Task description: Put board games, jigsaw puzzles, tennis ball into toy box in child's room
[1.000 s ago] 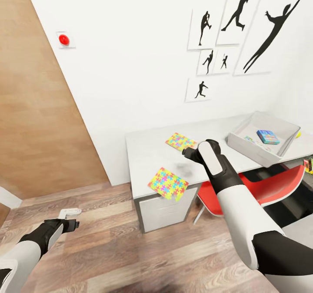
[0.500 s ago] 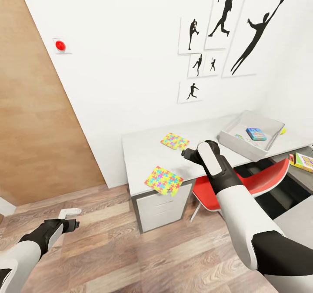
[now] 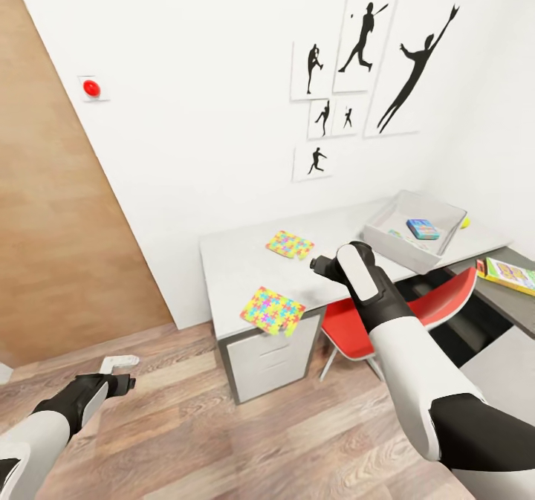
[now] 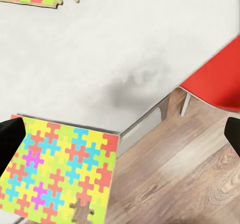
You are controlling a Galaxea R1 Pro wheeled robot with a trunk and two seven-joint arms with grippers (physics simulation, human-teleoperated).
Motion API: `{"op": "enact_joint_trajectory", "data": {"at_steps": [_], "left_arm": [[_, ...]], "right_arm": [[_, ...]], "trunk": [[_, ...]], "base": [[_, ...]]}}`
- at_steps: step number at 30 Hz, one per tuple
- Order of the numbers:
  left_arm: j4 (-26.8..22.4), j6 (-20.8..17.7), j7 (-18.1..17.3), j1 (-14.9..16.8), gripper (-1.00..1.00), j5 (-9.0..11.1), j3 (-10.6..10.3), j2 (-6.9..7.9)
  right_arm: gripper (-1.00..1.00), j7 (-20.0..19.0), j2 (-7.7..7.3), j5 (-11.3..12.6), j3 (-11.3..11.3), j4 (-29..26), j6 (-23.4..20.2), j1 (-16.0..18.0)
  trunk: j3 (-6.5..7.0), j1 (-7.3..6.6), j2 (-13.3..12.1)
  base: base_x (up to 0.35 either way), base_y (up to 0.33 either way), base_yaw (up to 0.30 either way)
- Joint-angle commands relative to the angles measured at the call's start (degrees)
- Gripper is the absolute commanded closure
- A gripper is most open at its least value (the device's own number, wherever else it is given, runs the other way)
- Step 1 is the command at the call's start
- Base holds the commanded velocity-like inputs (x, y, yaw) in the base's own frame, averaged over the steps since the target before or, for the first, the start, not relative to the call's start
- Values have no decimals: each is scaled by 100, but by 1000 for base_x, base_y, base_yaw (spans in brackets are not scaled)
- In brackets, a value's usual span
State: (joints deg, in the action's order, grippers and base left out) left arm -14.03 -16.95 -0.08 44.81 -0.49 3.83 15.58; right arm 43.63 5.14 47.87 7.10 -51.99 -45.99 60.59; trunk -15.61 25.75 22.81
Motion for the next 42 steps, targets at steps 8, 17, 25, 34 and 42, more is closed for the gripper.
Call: {"op": "enact_joint_trajectory", "data": {"at_steps": [8, 17, 25, 34, 42], "left_arm": [[-12, -41, -1, 1, -100, -4, 39, -2], [-12, -37, 3, 1, -100, -4, 39, -2], [-12, -36, 0, 1, -100, -5, 39, -2], [-12, -36, -1, 1, -100, -7, 39, -2], [-12, -36, -1, 1, -100, -5, 39, -2]], "right_arm": [[-100, 58, -3, 56, 11, 7, -5, 5], [-100, 58, -2, 56, 3, 13, -7, 5], [-100, 58, -4, 56, 2, 157, 10, -2], [-100, 50, -4, 56, -3, 348, 26, -3], [-100, 49, -4, 56, 0, 409, 28, -3]], "trunk": [[63, 4, 10], [145, 4, 10], [218, 4, 10], [300, 4, 10], [373, 4, 10]], "base": [[97, 116, -106], [109, 142, -106], [13, 13, -107], [-97, 1, -108], [-37, 0, -110]]}}
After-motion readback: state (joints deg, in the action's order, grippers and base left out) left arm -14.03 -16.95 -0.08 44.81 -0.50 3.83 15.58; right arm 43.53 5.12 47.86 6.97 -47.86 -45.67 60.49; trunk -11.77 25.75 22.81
